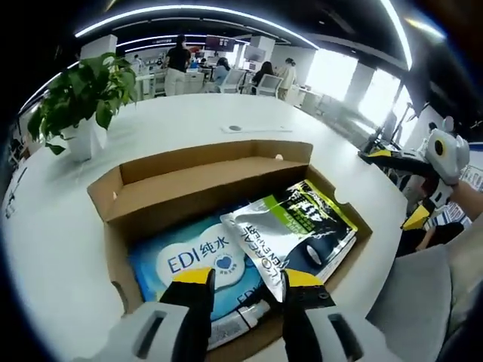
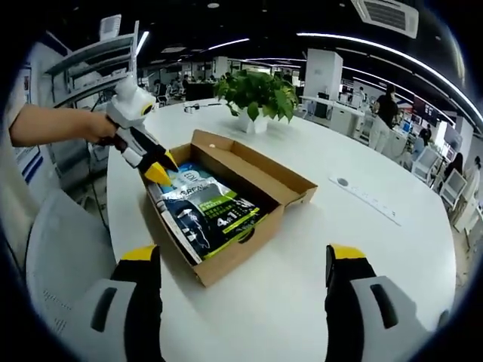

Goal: Operate the shoe box by opening the lid, removing the specified soft item, and placing it in the target area until the item is outside and the box remains undamaged.

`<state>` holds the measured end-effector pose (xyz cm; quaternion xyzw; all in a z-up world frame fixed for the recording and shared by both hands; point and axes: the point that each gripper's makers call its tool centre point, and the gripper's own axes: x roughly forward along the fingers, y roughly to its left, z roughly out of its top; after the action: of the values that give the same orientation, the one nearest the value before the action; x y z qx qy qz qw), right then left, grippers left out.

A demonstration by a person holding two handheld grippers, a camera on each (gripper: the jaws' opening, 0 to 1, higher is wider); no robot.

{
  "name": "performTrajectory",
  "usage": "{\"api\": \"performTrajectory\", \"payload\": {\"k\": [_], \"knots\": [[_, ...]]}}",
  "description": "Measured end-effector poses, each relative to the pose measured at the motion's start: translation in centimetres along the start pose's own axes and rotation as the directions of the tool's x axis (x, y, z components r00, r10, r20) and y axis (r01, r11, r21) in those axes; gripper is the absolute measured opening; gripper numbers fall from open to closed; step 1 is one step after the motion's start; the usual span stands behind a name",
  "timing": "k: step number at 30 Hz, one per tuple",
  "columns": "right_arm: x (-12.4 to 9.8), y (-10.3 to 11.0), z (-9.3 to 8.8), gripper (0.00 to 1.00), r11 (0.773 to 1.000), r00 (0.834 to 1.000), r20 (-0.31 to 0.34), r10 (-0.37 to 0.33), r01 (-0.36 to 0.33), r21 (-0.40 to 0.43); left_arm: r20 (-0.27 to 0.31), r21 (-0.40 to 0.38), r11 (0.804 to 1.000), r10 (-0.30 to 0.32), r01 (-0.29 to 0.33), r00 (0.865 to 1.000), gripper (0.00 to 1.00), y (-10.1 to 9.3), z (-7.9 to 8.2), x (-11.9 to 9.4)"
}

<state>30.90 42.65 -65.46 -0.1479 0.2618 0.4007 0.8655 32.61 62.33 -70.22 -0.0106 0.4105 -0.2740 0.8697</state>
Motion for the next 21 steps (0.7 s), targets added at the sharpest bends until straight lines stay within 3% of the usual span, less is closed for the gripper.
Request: {"api": "performTrajectory", "payload": {"k": [5, 10, 21], "knots": [[-0.6, -0.1, -0.4, 0.90, 1.000, 1.000, -0.001, -0.008, 0.008, 0.008, -0.038, -0.095, 0.994, -0.059, 0.055, 0.998, 0.34, -0.9, -0.7, 0.7], [-1.0, 0.0, -0.5, 0.91, 1.000, 1.000, 0.002, -0.009, 0.009, 0.028, -0.082, -0.115, 0.991, -0.083, 0.073, 0.993, 0.33, -1.5, -1.6, 1.3], [-1.1, 1.1, -1.0, 0.92, 1.000, 1.000, -0.005, 0.006, -0.006, 0.012, -0.085, -0.208, 0.969, -0.157, 0.137, 0.984, 0.27, -3.3, -2.0, 2.8]]}}
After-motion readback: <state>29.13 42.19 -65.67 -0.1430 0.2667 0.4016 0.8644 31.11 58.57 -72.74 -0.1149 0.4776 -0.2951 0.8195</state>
